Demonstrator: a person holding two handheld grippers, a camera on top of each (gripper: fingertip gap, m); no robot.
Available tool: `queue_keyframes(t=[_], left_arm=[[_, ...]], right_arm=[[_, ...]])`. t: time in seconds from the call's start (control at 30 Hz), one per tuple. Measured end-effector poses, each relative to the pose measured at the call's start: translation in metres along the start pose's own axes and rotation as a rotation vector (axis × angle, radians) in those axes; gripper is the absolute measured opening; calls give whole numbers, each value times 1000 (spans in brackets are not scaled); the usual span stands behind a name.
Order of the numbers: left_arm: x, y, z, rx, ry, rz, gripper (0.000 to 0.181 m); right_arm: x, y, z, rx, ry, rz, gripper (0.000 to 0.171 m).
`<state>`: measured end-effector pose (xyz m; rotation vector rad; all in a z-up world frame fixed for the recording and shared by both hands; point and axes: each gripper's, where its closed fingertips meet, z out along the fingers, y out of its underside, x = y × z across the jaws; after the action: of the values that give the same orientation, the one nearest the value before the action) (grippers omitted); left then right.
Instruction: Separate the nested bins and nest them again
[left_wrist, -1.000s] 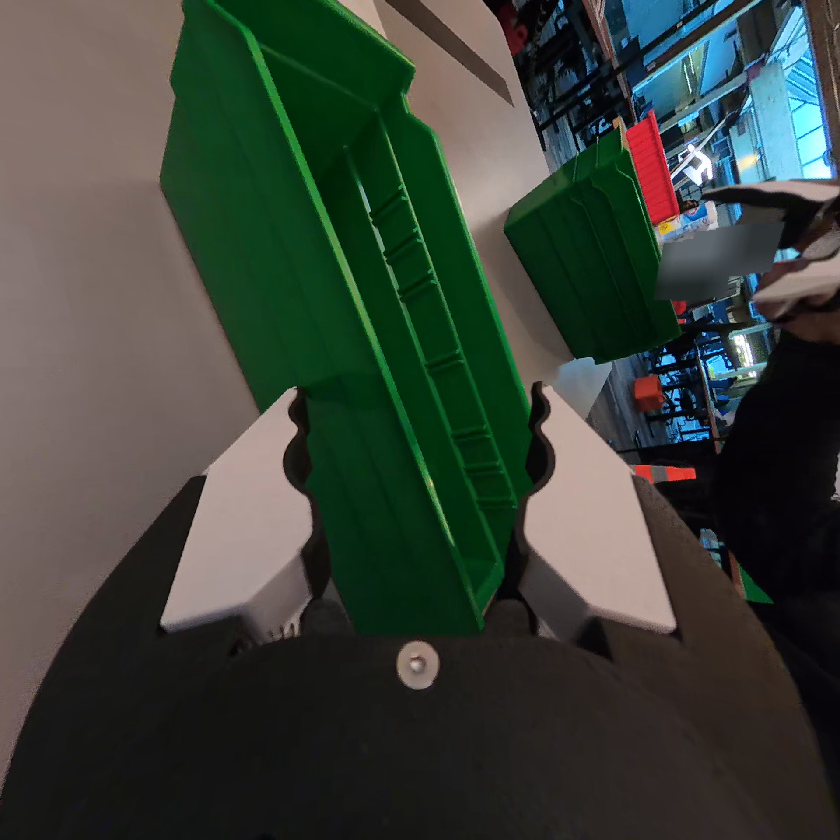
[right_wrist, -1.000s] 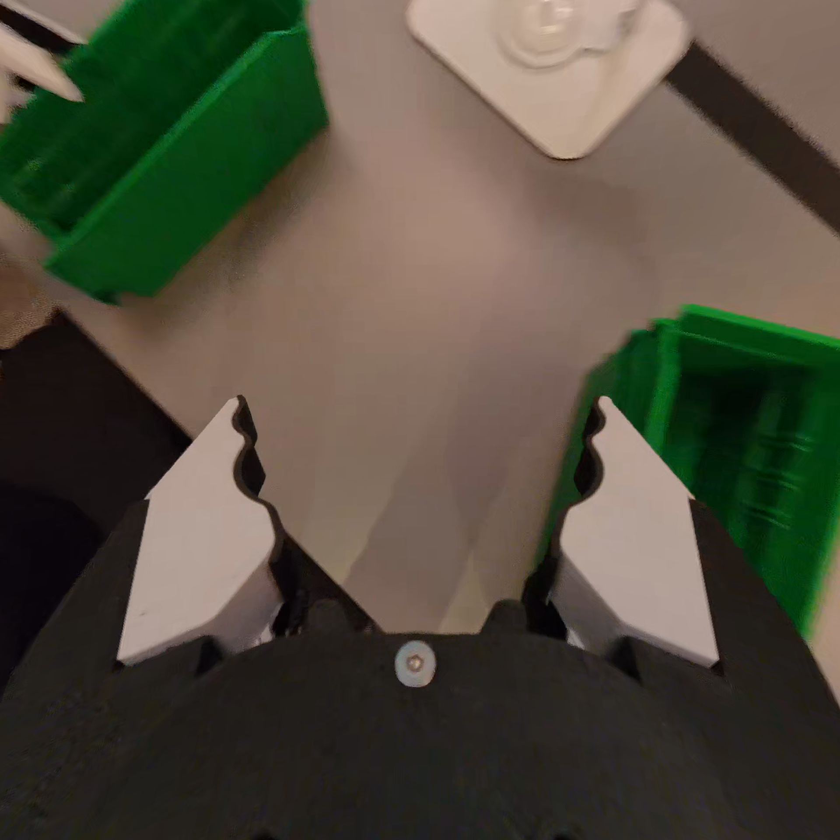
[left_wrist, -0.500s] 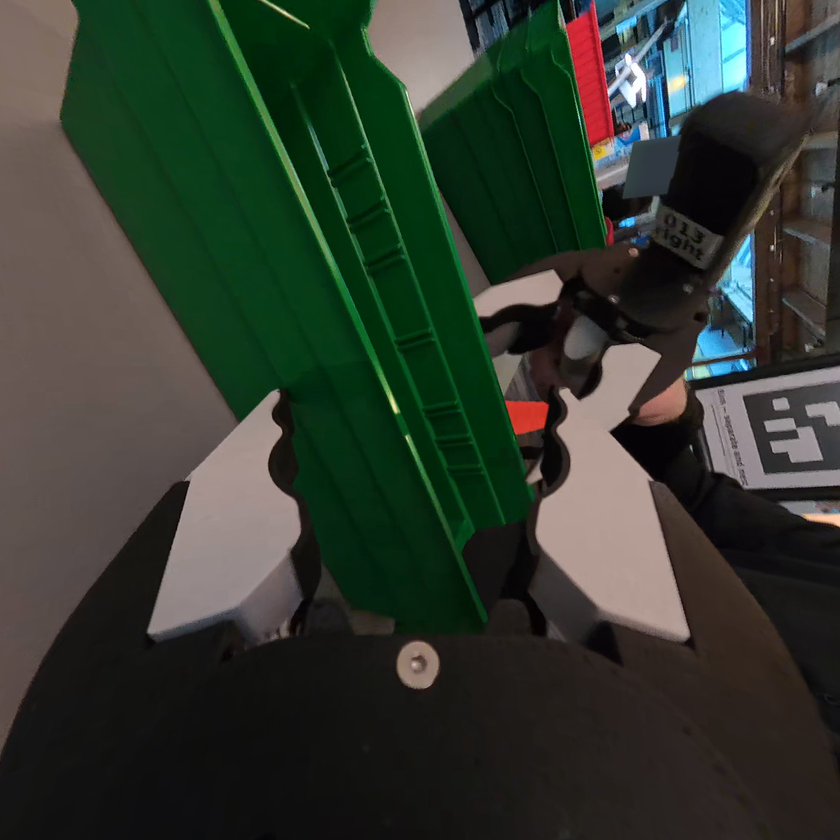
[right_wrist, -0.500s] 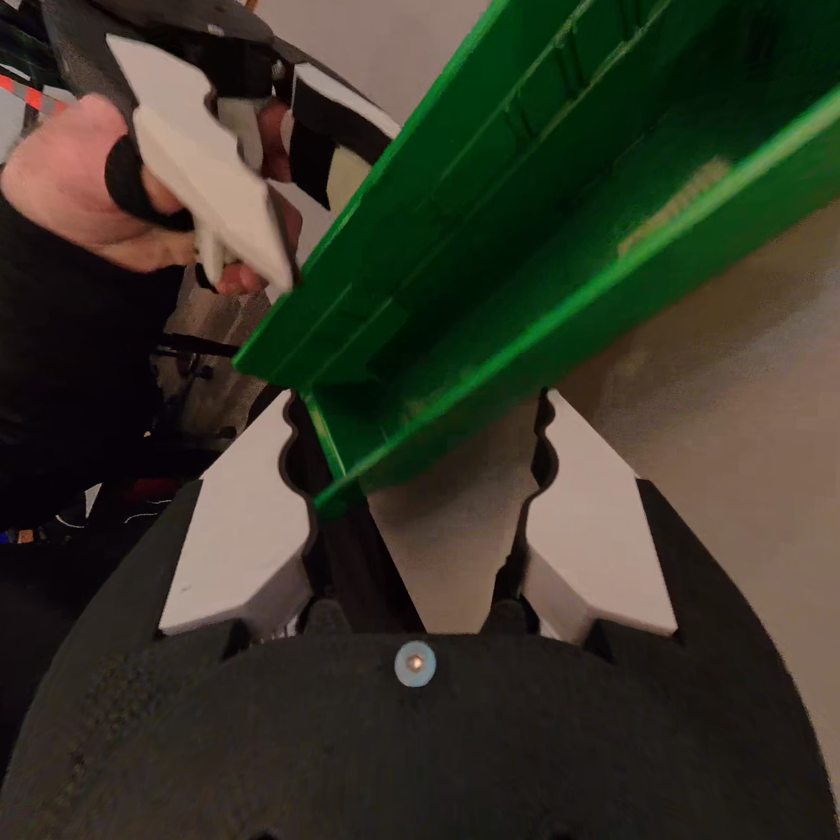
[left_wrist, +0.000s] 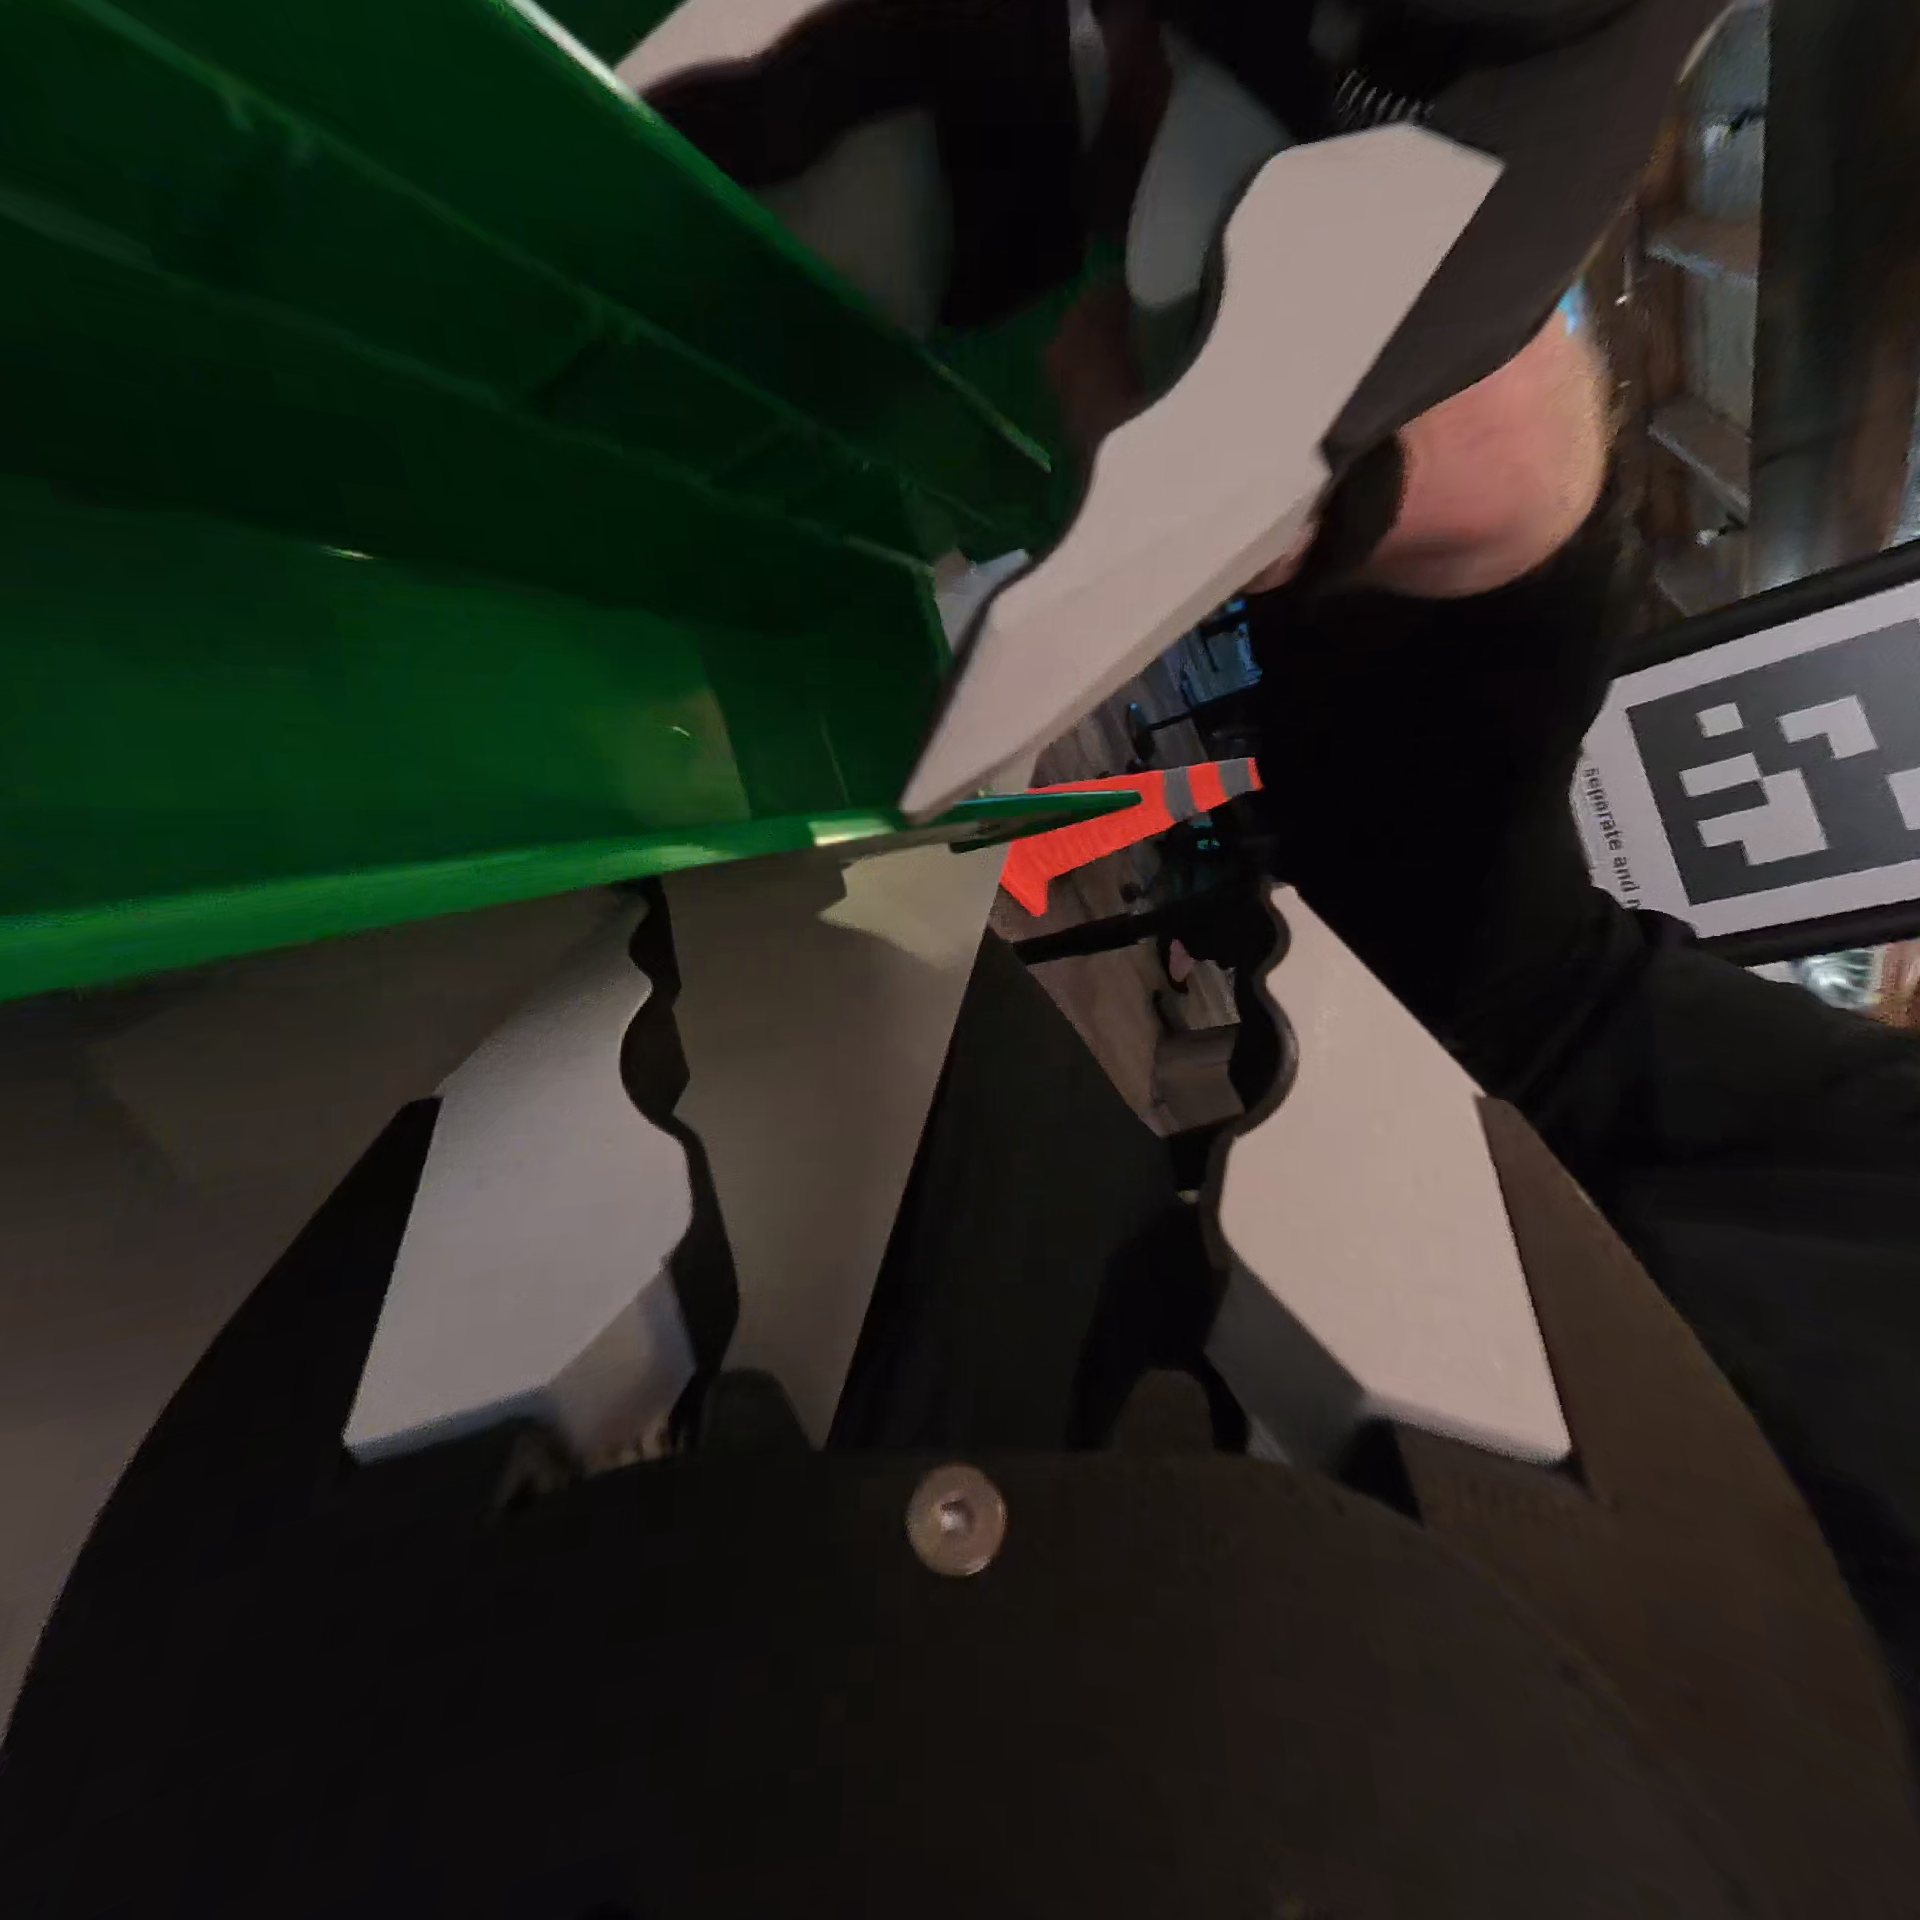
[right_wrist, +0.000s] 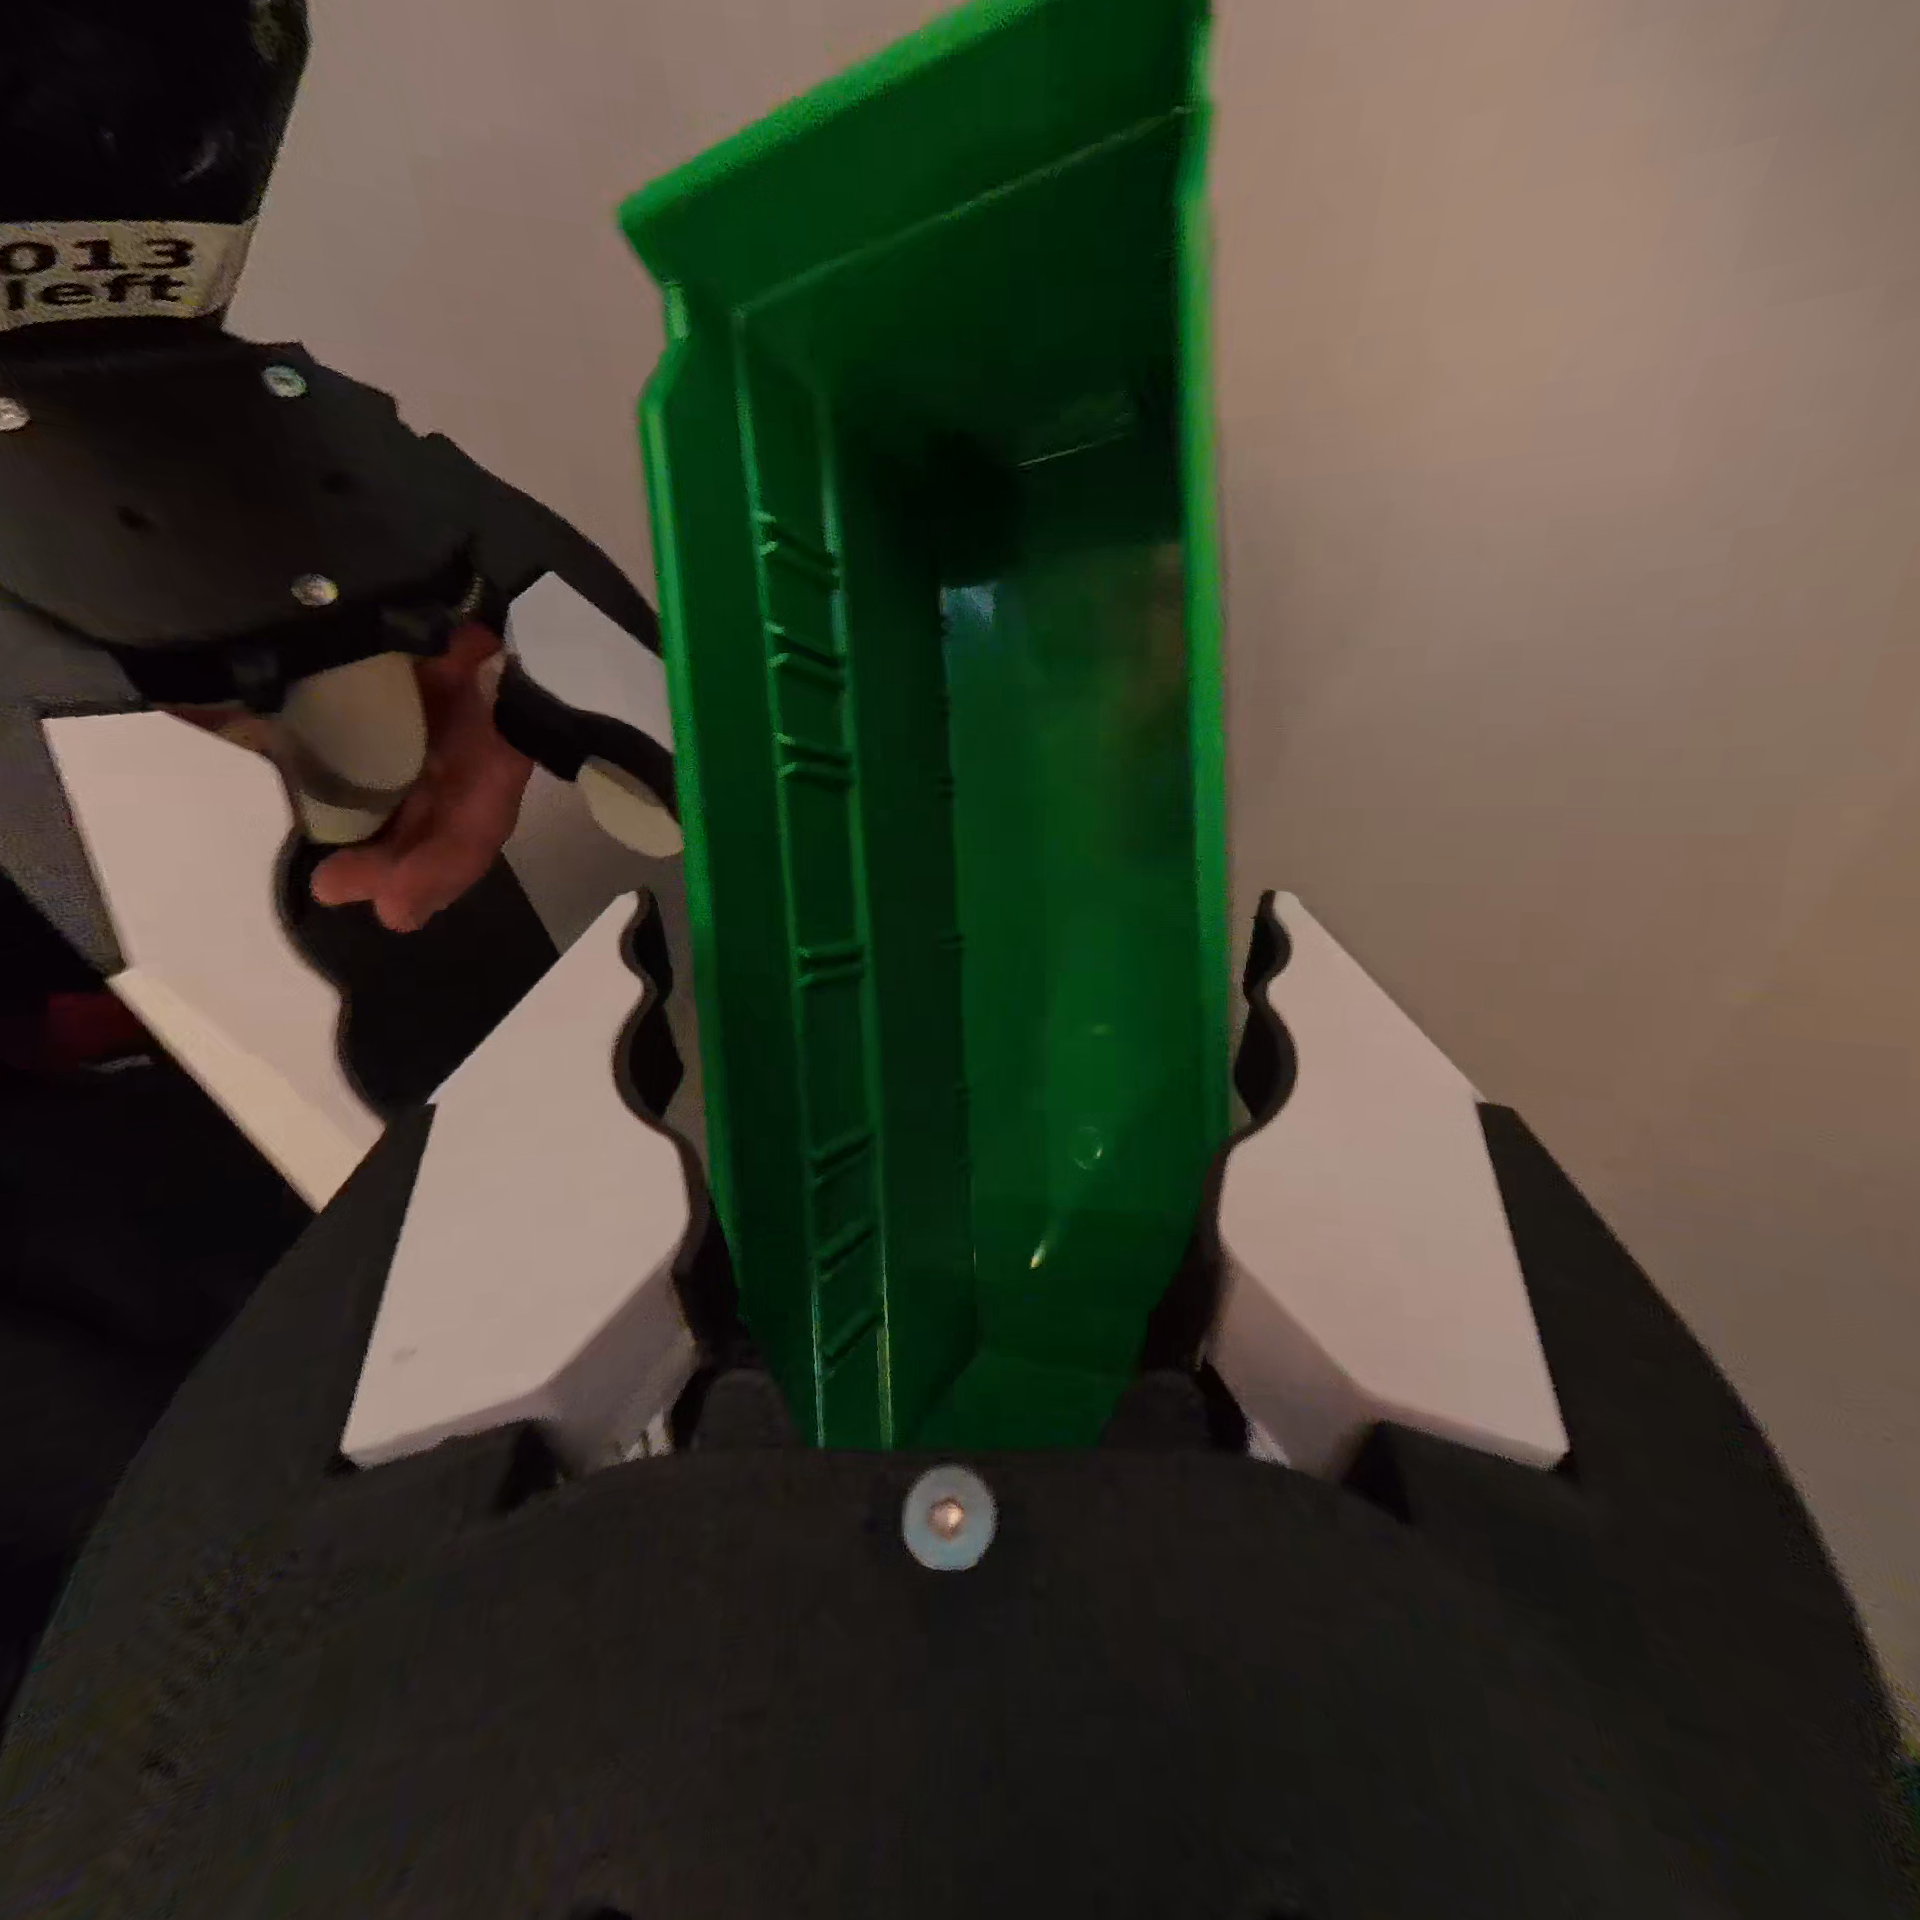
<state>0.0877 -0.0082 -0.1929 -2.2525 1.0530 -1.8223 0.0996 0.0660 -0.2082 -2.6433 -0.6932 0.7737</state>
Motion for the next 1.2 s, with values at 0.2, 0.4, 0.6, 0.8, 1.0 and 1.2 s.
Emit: queue_keyframes(t=[0.2,0.4,0.6,0.8,1.0,1.2], left_arm=[[11,3,-2,-25,75,28,106],[-9,30,-43,-155,33,72,109],[-25,12,-78,-55,-12,67,103],[-34,10,-83,-41,-32,60,101],[-39,11,-82,-47,-52,56,101],[-41,9,-85,-34,-64,56,100]], right_arm=[[2,10,-14,-122,100,-206,141],[3,27,7,-268,231,-240,156],[26,30,18,-364,453,-273,151],[34,30,21,-372,425,-263,155],[33,33,24,-395,411,-300,143],[32,33,19,-383,376,-309,123]])
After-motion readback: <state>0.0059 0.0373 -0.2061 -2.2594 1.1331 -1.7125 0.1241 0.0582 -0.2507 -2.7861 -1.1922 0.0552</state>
